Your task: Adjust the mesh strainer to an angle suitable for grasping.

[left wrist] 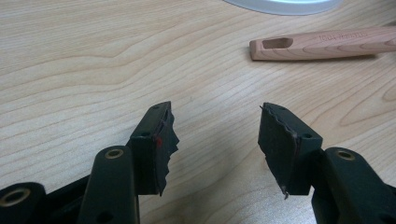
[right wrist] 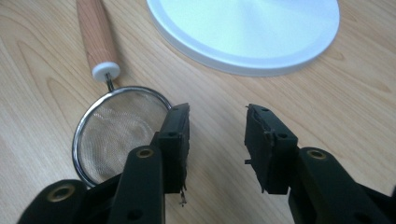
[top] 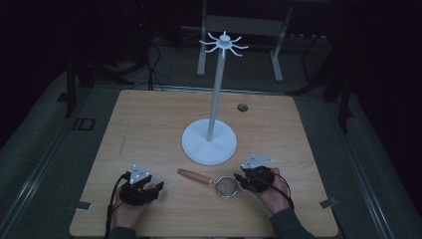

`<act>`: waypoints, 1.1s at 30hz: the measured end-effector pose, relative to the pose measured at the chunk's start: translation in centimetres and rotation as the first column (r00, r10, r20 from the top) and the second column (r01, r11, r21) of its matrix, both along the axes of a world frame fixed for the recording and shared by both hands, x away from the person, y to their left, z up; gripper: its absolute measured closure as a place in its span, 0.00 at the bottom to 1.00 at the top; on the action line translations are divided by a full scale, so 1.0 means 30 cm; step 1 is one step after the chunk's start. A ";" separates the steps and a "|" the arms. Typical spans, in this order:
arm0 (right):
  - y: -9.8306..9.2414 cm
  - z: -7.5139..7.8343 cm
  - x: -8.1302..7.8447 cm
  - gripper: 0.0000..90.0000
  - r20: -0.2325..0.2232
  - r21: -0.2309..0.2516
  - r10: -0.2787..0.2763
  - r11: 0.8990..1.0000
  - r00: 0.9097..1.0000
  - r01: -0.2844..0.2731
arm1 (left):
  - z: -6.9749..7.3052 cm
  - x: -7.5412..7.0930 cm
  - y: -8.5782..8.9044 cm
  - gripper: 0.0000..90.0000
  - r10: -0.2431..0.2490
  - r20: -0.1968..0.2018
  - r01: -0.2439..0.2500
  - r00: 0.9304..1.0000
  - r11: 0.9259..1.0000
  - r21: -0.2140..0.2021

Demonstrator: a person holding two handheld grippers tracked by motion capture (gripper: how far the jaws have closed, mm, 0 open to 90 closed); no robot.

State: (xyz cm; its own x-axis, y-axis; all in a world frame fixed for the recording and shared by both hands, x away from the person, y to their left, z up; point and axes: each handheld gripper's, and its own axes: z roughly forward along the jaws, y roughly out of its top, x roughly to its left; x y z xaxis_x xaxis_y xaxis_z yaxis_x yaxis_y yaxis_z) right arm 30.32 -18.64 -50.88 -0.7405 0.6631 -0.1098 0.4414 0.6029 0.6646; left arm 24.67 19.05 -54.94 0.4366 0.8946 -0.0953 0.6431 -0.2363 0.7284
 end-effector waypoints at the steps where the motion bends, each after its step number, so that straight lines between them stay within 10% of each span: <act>1: 0.006 0.003 0.001 0.65 0.002 -0.004 0.001 1.000 1.000 -0.001 | 0.001 -0.001 0.000 0.51 0.000 0.000 0.000 1.000 1.000 -0.001; 33: 0.237 0.008 0.039 0.61 -0.061 -0.126 0.196 0.971 0.979 -0.202 | -0.002 0.001 0.003 0.52 -0.001 -0.011 0.001 1.000 1.000 -0.008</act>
